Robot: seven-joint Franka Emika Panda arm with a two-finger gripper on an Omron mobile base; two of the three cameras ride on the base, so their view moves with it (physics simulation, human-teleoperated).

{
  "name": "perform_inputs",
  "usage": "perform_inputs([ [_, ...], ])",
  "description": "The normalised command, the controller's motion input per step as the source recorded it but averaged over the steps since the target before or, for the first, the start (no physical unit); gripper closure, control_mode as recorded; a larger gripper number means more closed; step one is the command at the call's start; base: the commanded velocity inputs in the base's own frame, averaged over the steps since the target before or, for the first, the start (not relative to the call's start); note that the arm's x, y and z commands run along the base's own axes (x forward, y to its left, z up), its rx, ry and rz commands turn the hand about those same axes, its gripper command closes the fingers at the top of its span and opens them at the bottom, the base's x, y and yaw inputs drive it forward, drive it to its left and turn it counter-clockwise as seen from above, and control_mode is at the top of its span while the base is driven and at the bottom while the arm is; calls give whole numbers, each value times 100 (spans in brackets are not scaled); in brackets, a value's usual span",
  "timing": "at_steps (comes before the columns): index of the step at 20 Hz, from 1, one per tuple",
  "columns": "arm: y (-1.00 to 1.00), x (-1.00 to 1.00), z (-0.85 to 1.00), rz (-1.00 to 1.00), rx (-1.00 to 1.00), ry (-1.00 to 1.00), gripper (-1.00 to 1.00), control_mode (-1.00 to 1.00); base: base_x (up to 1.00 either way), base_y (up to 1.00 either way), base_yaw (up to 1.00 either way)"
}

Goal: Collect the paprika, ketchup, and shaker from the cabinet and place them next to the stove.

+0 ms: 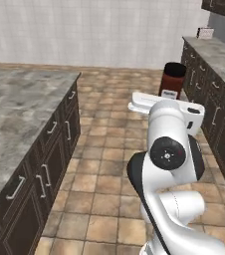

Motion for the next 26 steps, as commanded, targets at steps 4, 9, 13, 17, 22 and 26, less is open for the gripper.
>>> perform_inputs([
  [4, 0, 0, 0, 0, 0, 0, 100, 100, 30, 32, 55],
  [9, 0, 0, 0, 0, 0, 0, 100, 100, 6, 43, 59],
  [13, 0, 0, 0, 0, 0, 0, 100, 100, 94, -11, 47],
  [17, 0, 0, 0, 0, 0, 0, 100, 100, 84, -46, 42],
  [22, 0, 0, 0, 0, 0, 0, 100, 100, 71, -54, 40],
  [26, 0, 0, 0, 0, 0, 0, 100, 100, 69, -43, 42],
])
